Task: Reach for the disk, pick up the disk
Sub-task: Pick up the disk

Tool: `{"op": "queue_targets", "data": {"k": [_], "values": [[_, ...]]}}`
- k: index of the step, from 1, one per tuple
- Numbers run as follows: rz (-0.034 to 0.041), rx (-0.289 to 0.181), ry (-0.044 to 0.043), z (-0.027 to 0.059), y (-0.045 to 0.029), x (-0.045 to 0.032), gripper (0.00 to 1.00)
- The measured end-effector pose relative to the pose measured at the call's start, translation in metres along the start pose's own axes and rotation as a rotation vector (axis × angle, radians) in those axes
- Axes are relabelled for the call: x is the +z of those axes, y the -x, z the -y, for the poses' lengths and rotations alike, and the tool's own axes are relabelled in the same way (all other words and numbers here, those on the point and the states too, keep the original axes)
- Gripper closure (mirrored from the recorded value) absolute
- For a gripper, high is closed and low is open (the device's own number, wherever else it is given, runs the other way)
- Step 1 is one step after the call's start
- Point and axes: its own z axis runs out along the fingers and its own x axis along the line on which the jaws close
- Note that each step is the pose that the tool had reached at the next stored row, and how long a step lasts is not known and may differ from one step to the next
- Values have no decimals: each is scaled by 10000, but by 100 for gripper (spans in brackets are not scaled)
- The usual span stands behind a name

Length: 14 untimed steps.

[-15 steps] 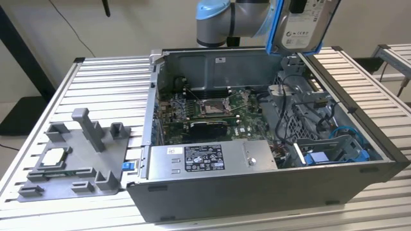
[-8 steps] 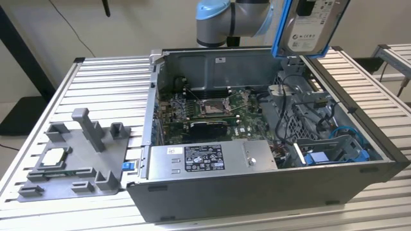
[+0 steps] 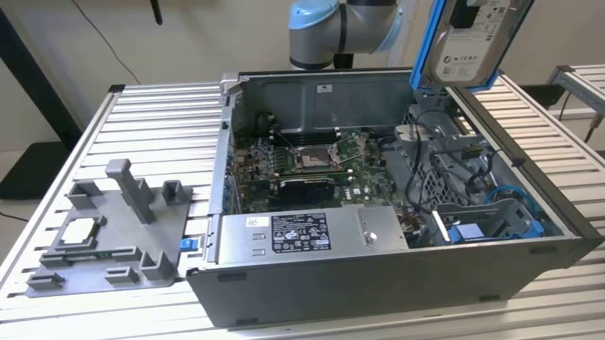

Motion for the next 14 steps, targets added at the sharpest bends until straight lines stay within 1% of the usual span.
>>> {"op": "queue_targets", "data": {"k": [6,14], "values": [[3,0,20,59,-122,-3,100],[4,0,30,63,-311,-7,100]]}}
